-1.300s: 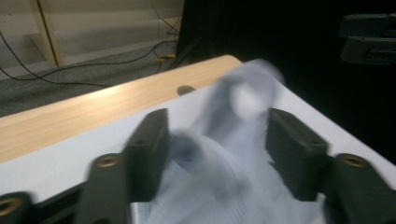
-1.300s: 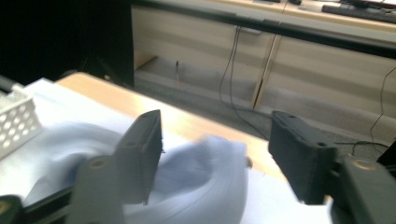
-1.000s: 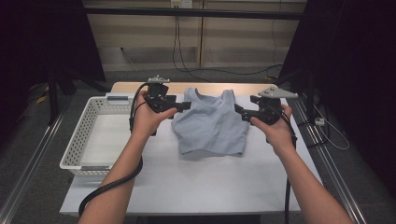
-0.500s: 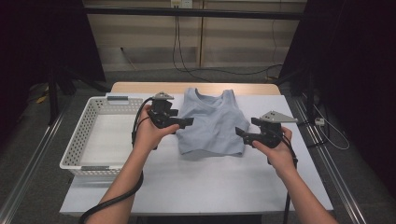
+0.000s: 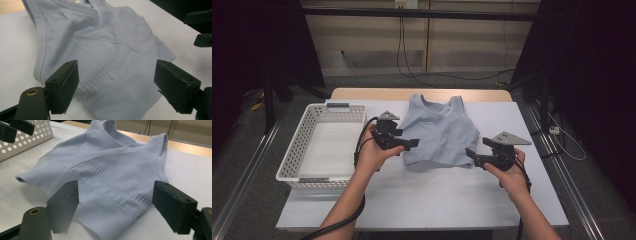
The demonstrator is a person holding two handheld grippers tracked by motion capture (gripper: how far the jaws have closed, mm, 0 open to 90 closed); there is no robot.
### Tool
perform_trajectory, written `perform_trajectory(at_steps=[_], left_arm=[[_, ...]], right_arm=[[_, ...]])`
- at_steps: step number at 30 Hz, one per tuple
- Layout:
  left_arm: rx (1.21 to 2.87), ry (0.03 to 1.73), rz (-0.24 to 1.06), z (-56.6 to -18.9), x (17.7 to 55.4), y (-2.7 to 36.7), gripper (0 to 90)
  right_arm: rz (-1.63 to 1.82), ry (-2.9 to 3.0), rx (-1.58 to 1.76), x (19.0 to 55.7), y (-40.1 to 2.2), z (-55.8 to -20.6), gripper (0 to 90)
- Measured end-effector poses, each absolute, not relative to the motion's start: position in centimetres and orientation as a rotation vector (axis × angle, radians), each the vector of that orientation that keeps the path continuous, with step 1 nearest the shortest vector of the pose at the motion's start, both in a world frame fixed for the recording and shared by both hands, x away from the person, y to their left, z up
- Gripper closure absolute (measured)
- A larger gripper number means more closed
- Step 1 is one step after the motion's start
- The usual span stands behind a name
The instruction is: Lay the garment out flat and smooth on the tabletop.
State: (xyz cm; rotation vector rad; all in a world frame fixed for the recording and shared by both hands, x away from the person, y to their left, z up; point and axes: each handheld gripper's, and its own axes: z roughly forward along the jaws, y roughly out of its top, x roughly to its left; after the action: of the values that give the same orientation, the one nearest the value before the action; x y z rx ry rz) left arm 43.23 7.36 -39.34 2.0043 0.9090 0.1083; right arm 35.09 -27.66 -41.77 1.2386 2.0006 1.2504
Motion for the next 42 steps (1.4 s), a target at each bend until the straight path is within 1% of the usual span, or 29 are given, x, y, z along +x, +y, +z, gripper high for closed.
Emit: perform_trajectory(at_steps=[10,17,20,31,34,42], left_arm=[[2.027,0.901,0.102,-40.5,42.5,7.2,19.1],[2.030,0.895,0.103,-40.8,42.1,7.3,18.4],[2.034,0.891,0.105,-41.1,42.0,7.3,18.1],[2.050,0.896,0.099,-41.8,41.6,7.5,17.8],[2.049,0.894,0.102,-41.8,41.6,7.6,17.6],[2.055,0.899,0.114,-41.9,41.4,7.7,17.5]], right_arm=[[1.245,1.986,1.269,34.6,-28.2,-43.4,20.4],[1.233,2.019,1.259,34.6,-28.1,-44.0,18.6],[1.212,2.063,1.237,34.6,-27.8,-44.3,16.2],[1.176,2.100,1.220,33.8,-27.6,-44.9,15.6],[1.164,2.092,1.209,33.5,-27.7,-45.0,14.0],[1.128,2.117,1.218,33.7,-27.9,-45.4,15.2]])
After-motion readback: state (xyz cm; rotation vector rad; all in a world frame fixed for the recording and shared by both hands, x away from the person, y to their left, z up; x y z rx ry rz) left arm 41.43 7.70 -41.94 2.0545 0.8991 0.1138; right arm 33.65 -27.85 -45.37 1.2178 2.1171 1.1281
